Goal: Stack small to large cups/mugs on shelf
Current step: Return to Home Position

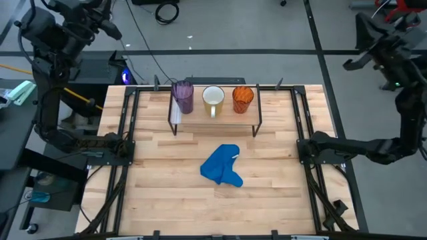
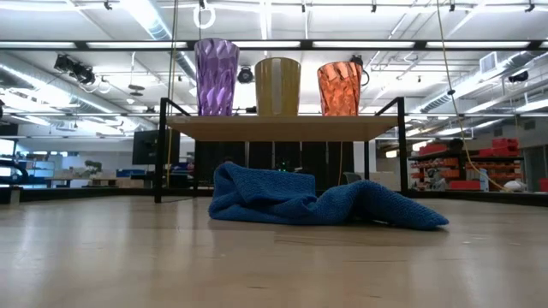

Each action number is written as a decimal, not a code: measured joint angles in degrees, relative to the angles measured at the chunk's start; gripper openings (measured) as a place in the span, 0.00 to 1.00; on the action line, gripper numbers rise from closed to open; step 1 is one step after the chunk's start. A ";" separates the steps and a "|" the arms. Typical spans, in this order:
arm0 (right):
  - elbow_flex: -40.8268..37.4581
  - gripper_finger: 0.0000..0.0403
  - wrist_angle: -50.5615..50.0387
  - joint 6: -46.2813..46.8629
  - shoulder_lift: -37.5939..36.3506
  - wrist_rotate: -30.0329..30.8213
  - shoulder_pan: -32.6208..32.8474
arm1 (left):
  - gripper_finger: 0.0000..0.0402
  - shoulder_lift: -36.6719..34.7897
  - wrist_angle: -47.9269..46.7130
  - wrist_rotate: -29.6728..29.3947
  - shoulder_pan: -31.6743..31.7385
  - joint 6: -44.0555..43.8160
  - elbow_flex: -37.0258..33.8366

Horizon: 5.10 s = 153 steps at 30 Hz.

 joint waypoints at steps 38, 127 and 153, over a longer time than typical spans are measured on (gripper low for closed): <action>-45.76 0.04 13.98 12.99 -44.51 4.51 0.04 | 0.27 -46.78 26.64 -13.09 -10.36 -0.02 -49.97; -103.00 0.04 45.19 47.09 -50.05 -2.74 -9.18 | 0.27 -68.43 24.78 -17.89 -6.56 -27.67 -100.09; -103.00 0.04 32.73 45.48 -50.05 1.50 -9.16 | 0.27 -68.32 31.75 -17.85 -6.62 -34.23 -111.38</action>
